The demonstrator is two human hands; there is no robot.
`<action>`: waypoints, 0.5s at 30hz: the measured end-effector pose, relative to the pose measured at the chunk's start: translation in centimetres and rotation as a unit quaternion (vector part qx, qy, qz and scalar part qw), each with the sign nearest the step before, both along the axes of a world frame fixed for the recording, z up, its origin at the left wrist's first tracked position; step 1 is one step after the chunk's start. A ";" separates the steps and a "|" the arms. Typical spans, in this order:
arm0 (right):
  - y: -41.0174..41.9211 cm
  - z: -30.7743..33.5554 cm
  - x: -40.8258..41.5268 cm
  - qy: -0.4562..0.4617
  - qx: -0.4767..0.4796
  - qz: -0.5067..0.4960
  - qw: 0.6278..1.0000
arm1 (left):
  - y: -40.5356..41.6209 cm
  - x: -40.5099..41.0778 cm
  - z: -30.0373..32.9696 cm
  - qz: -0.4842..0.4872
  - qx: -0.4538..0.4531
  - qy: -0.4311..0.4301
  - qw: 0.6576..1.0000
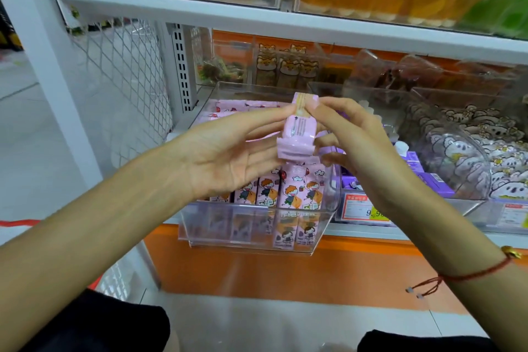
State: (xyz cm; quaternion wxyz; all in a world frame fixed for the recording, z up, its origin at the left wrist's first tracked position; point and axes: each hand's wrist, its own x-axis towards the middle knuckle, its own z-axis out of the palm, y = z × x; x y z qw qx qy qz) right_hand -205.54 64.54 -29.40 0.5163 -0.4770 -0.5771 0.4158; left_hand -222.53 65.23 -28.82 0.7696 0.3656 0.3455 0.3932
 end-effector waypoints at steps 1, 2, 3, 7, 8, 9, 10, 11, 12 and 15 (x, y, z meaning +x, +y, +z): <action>-0.1 -0.1 0.0 -0.024 0.025 0.000 0.999 | -0.1 0.1 -0.2 -0.004 0.034 0.006 0.999; -0.1 -0.2 0.1 -0.055 0.055 0.001 0.997 | -0.1 0.1 -0.3 -0.004 0.079 0.026 0.997; -0.2 -0.3 0.1 -0.083 0.089 0.005 0.993 | -0.1 0.2 -0.6 0.002 0.137 0.062 0.989; -0.5 -0.7 0.2 -0.124 0.206 0.041 0.970 | 0.2 -0.1 -1.3 0.086 0.375 0.211 0.898; -0.5 -0.7 0.2 -0.124 0.225 0.044 0.966 | 0.2 -0.2 -1.4 0.094 0.407 0.215 0.883; -0.6 -0.7 0.3 -0.122 0.238 0.047 0.962 | 0.3 -0.3 -1.5 0.096 0.430 0.215 0.872; -0.6 -0.7 0.3 -0.121 0.247 0.049 0.960 | 0.3 -0.4 -1.7 0.097 0.448 0.215 0.862; -0.6 -0.8 0.3 -0.122 0.251 0.051 0.959 | 0.4 -0.4 -1.8 0.096 0.462 0.216 0.855; -0.6 -0.8 0.3 -0.126 0.253 0.050 0.958 | 0.4 -0.4 -2.0 0.097 0.470 0.218 0.850; -0.7 -0.7 0.2 -0.143 0.255 0.049 0.955 | 0.7 -0.2 -2.1 0.113 0.459 0.222 0.853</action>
